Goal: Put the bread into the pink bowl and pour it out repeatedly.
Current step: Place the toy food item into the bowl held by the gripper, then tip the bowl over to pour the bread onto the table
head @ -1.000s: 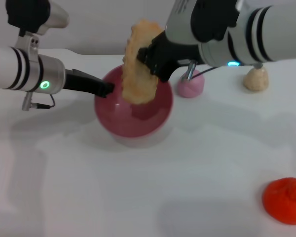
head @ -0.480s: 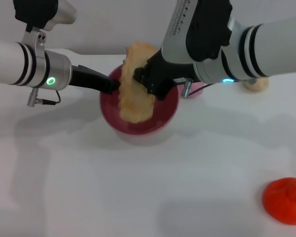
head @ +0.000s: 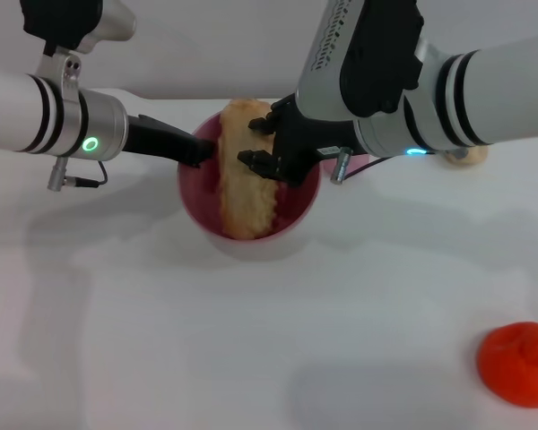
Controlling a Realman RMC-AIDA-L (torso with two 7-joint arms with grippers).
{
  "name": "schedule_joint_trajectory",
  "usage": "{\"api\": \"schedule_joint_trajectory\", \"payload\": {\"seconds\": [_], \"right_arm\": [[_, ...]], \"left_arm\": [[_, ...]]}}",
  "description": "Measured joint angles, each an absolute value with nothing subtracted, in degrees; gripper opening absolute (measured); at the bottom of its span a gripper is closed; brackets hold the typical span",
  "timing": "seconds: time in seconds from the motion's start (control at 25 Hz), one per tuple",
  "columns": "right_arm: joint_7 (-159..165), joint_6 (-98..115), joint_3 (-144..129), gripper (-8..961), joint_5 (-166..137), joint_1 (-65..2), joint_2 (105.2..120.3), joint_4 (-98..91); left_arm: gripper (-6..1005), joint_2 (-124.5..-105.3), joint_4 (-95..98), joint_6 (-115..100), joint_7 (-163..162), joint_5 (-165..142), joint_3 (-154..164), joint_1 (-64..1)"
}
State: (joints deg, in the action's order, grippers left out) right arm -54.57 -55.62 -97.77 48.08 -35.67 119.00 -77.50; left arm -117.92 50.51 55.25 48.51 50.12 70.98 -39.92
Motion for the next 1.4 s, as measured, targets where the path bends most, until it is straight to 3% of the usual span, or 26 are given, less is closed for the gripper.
{"api": "schedule_joint_trajectory", "payload": {"seconds": [0.24, 0.48, 0.72, 1.16, 1.4], "right_arm": [[-55.2, -52.11, -100.52, 370, 48.11, -34.81, 119.0, -81.07], [-61.66, -39.96, -103.8, 371, 55.24, -29.75, 119.51, -85.47], [-80.96, -35.01, -99.24, 371, 84.61, -24.43, 119.55, -79.64], [-125.86, -57.55, -91.52, 370, 134.22, -17.05, 119.26, -60.51], [-137.33, -60.61, -89.72, 370, 142.0, -15.46, 119.36, -54.29]], "left_arm": [[46, -117.78, 48.72, 53.55, 48.51, 49.87, 70.77, -40.71], [46, -117.77, 48.35, 52.29, 48.58, 49.84, 71.1, -41.04], [46, -117.86, 48.01, 52.09, 48.6, 49.88, 71.18, -41.07], [46, -118.06, 47.63, 50.48, 48.75, 50.24, 71.27, -41.31], [46, -118.3, 47.63, 47.75, 48.87, 54.28, 74.19, -41.03]]}}
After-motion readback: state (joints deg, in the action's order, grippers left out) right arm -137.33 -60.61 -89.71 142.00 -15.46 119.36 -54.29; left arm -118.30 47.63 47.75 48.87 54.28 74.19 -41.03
